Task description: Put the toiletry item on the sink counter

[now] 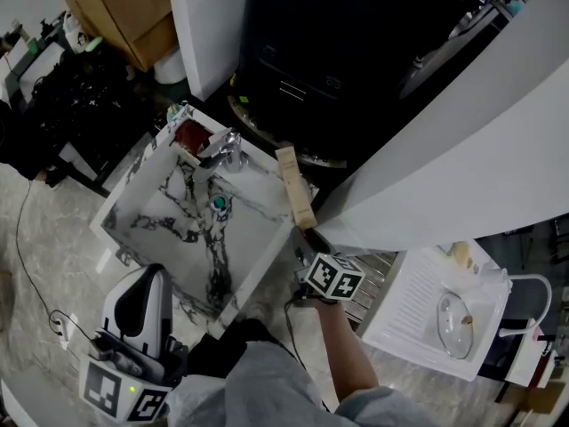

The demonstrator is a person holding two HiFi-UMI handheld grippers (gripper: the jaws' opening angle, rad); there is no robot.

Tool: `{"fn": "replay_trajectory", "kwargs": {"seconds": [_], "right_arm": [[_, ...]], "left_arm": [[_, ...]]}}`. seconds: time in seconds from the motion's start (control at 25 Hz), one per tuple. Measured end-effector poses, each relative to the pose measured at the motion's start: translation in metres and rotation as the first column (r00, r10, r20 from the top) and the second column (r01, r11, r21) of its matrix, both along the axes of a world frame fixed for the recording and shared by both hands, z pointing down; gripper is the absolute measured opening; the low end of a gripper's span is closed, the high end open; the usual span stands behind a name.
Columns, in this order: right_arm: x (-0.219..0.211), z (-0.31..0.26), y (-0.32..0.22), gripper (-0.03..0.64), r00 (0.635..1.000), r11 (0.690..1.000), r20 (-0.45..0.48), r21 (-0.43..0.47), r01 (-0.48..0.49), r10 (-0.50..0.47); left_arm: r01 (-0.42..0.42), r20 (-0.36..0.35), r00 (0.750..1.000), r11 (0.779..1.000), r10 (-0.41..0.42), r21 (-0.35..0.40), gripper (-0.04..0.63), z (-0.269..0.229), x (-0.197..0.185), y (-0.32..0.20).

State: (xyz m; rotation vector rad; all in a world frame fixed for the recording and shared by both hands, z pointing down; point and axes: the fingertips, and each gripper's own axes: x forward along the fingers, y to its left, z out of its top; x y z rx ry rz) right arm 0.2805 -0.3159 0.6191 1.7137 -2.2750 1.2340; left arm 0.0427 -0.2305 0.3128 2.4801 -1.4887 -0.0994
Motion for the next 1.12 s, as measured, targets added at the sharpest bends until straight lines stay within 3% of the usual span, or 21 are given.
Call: {"fn": "replay_trajectory", "kwargs": {"seconds": [0.28, 0.6, 0.68, 0.88, 1.12], "right_arm": [[-0.011, -0.015, 0.03, 0.178, 1.0, 1.0, 0.004, 0.021, 0.0, 0.0], [-0.028, -0.075, 0.052, 0.163, 0.999, 0.988, -0.039, 0.157, 0.011, -0.005], [-0.032, -0.093, 0.054, 0.099, 0.998, 0.98, -0.067, 0.197, 0.011, 0.003], [-0.049, -0.144, 0.06, 0.024, 0.997, 0.954, -0.077, 0.3, 0.021, 0.002], [-0.081, -0.195, 0.073, 0.002, 0.999, 0.919, -0.039, 0.392, 0.046, -0.033]], "left_arm": [[-0.044, -0.003, 0.999, 0.999, 0.044, 0.021, 0.005, -0.002, 0.002, 0.002], [-0.082, -0.012, 0.996, 0.996, 0.083, 0.041, 0.005, -0.006, -0.006, 0.009], [-0.088, -0.015, 0.996, 0.995, 0.089, 0.046, 0.005, -0.007, -0.009, 0.011], [-0.097, -0.025, 0.995, 0.993, 0.099, 0.065, 0.005, -0.013, -0.016, 0.017], [-0.094, -0.007, 0.995, 0.992, 0.095, 0.083, 0.005, -0.018, -0.033, 0.029]]}}
